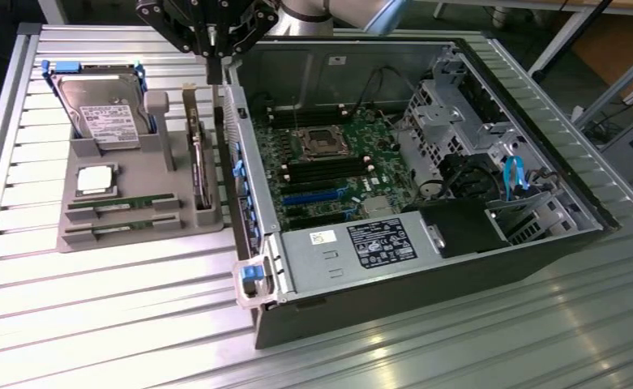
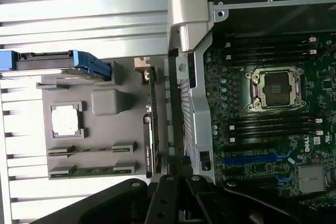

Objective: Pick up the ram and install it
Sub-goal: 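Reach for the ram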

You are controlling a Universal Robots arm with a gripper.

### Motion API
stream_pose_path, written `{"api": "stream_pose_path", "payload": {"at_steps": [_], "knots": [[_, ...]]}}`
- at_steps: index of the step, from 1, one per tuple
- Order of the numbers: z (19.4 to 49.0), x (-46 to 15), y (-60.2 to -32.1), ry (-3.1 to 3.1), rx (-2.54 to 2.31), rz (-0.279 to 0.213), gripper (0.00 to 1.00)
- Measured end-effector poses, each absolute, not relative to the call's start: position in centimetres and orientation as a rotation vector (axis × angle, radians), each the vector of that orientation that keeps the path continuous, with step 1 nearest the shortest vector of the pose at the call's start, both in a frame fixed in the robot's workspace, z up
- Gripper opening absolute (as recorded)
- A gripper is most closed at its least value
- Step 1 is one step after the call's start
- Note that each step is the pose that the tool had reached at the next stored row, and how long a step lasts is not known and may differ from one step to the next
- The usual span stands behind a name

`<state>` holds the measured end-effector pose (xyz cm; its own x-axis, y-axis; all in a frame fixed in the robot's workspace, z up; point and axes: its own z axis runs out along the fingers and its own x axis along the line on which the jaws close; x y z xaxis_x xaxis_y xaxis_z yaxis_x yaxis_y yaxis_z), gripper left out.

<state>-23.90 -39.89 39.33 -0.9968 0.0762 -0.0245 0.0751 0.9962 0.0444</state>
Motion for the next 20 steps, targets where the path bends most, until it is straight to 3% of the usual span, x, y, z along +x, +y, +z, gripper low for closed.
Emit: {"api": "stream_pose_path", "payload": {"at_steps": [20], "knots": [[39.3,-27.4,-39.9,3.112,0.118,0.068,0.10]]}}
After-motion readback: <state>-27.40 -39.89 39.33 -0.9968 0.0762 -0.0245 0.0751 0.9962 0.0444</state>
